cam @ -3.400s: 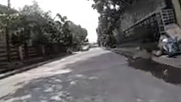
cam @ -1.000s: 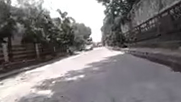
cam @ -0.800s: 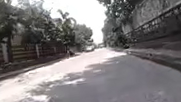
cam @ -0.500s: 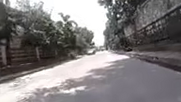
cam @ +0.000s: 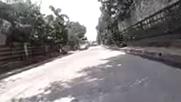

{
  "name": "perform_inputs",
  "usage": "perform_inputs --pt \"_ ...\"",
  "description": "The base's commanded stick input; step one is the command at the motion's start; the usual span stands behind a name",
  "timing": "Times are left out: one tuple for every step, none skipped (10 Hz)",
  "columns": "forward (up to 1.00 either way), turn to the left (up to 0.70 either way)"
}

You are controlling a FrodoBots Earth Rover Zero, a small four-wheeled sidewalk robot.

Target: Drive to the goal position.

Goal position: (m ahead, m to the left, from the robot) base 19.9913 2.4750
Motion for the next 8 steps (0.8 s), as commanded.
perform_inputs --pt "1.00 -0.26" --pt "1.00 0.00" --pt "1.00 0.00" --pt "1.00 0.00" --pt "1.00 0.00" --pt "1.00 0.00" --pt "1.00 0.00" --pt "1.00 -0.02"
